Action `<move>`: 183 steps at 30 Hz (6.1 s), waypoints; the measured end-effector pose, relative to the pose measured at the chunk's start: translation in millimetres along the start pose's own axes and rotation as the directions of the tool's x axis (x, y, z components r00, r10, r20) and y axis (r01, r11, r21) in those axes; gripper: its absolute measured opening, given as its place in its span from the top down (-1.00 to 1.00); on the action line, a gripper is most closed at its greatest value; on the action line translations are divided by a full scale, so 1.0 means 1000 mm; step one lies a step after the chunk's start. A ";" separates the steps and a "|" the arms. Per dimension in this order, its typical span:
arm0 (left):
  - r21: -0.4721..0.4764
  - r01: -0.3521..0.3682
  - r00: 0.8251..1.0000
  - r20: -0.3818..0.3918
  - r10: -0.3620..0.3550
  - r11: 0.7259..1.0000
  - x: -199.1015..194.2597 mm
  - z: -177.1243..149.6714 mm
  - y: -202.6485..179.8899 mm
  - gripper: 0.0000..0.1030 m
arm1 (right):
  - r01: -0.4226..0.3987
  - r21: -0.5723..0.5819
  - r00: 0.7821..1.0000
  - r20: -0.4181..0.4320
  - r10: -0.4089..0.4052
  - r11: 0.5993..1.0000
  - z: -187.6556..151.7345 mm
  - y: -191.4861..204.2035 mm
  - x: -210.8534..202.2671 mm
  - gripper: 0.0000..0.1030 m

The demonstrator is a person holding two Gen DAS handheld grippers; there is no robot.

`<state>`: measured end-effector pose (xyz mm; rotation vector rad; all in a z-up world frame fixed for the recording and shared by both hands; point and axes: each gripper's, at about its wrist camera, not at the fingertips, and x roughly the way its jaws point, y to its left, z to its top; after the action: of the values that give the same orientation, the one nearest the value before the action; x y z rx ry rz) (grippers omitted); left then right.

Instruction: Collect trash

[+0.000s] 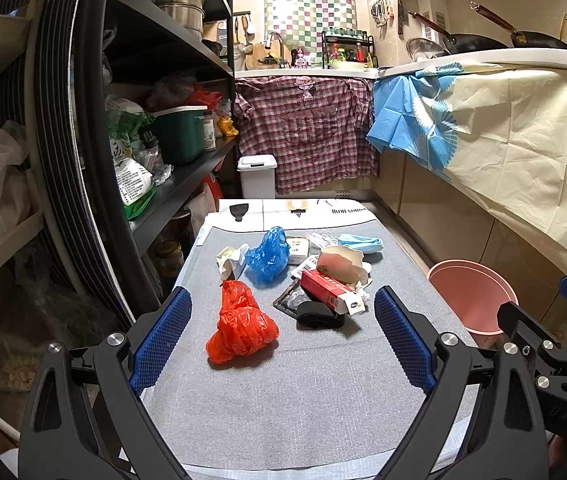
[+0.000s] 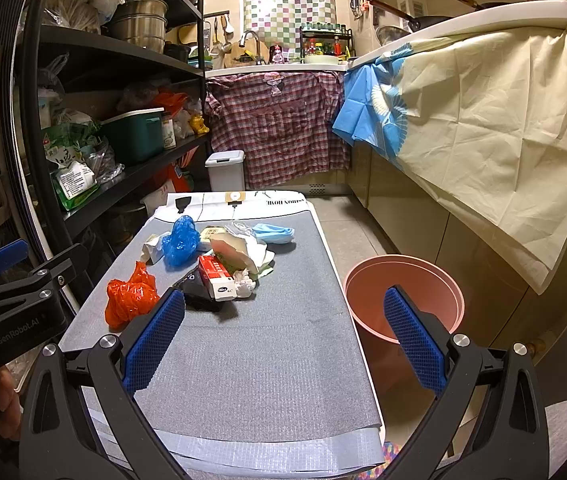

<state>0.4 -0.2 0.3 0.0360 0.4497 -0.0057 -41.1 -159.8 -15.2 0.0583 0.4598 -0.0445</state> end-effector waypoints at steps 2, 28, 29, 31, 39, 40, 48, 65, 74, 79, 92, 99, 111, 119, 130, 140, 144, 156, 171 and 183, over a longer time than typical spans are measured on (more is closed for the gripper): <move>-0.001 0.001 1.000 -0.002 -0.001 1.000 0.000 0.000 0.000 -0.75 | 0.001 -0.001 1.000 0.000 -0.001 1.000 0.000 0.000 0.000 -0.90; 0.002 0.000 1.000 -0.001 0.000 1.000 -0.001 0.000 -0.001 -0.75 | 0.000 -0.003 1.000 -0.002 0.000 1.000 0.000 0.002 0.001 -0.90; 0.001 0.000 1.000 -0.001 0.000 1.000 -0.001 0.001 -0.001 -0.75 | 0.000 -0.002 1.000 -0.002 0.000 1.000 0.000 0.002 0.000 -0.90; 0.003 -0.002 1.000 -0.001 0.002 1.000 -0.001 0.000 -0.001 -0.75 | 0.001 -0.003 1.000 -0.001 -0.001 1.000 0.000 0.002 0.001 -0.90; 0.004 -0.002 1.000 -0.001 0.002 1.000 0.000 0.001 -0.002 -0.75 | 0.001 -0.003 1.000 -0.001 -0.001 1.000 0.001 0.002 0.000 -0.90; 0.004 -0.002 1.000 -0.001 0.002 1.000 0.000 0.001 -0.002 -0.75 | 0.001 -0.003 1.000 -0.001 -0.001 1.000 0.001 0.002 0.000 -0.90; 0.006 -0.004 1.000 0.000 0.004 1.000 0.000 0.000 -0.002 -0.75 | 0.001 -0.004 1.000 -0.001 -0.001 1.000 0.001 0.003 0.000 -0.90; 0.004 -0.001 1.000 -0.031 0.001 1.000 0.005 -0.005 0.005 -0.75 | 0.007 0.001 1.000 -0.008 -0.007 1.000 0.000 0.000 0.000 -0.90; 0.000 -0.027 0.997 -0.067 0.027 1.000 0.010 -0.005 0.010 -0.75 | 0.008 0.000 0.999 -0.034 -0.008 1.000 0.000 -0.002 0.009 -0.90; 0.012 -0.057 0.993 -0.099 0.058 0.998 0.017 -0.004 0.010 -0.75 | 0.013 -0.006 0.999 -0.047 -0.014 1.000 0.004 -0.004 0.012 -0.90; -0.014 -0.086 0.981 -0.173 0.082 0.996 0.036 -0.003 0.027 -0.75 | 0.019 0.002 0.993 -0.112 -0.019 1.000 0.014 -0.008 0.044 -0.90; -0.032 -0.118 0.972 -0.208 0.109 0.993 0.053 -0.006 0.037 -0.75 | 0.012 -0.006 0.991 -0.132 -0.013 1.000 0.021 0.001 0.067 -0.90; -0.093 -0.133 0.948 -0.302 0.099 0.987 0.105 -0.008 0.060 -0.62 | -0.039 -0.003 0.977 -0.211 0.037 0.999 0.031 0.015 0.127 -0.90; -0.115 -0.157 0.926 -0.362 0.106 0.981 0.154 -0.015 0.069 -0.61 | -0.093 -0.056 0.962 -0.262 0.076 0.994 0.025 0.038 0.181 -0.90; -0.131 -0.178 0.906 -0.409 0.111 0.975 0.203 -0.027 0.077 -0.61 | -0.120 -0.069 0.943 -0.321 0.092 0.990 0.013 0.056 0.230 -0.90; -0.115 -0.162 0.901 -0.423 0.099 0.980 0.229 -0.028 0.075 -0.53 | -0.130 -0.069 0.930 -0.354 0.097 0.989 0.007 0.067 0.259 -0.90; -0.116 -0.164 0.895 -0.435 0.098 0.980 0.236 -0.032 0.076 -0.51 | -0.137 -0.071 0.925 -0.366 0.102 0.988 0.004 0.071 0.267 -0.90; -0.154 -0.116 0.903 -0.428 0.040 0.981 0.241 -0.035 0.079 -0.16 | -0.197 -0.069 0.902 -0.404 0.154 0.978 -0.009 0.086 0.282 -0.88; -0.272 -0.019 0.913 -0.397 -0.095 0.962 0.239 -0.038 0.087 0.24 | -0.295 -0.040 0.867 -0.431 0.250 0.955 -0.016 0.095 0.283 -0.10; -0.309 0.010 0.933 -0.340 -0.121 0.951 0.224 -0.034 0.093 0.57 | -0.343 -0.057 0.871 -0.393 0.295 0.938 -0.010 0.093 0.266 0.33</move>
<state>188.7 94.9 -124.9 -0.2859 0.8112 0.0034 197.9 -74.3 -137.7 0.0180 0.8366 0.3296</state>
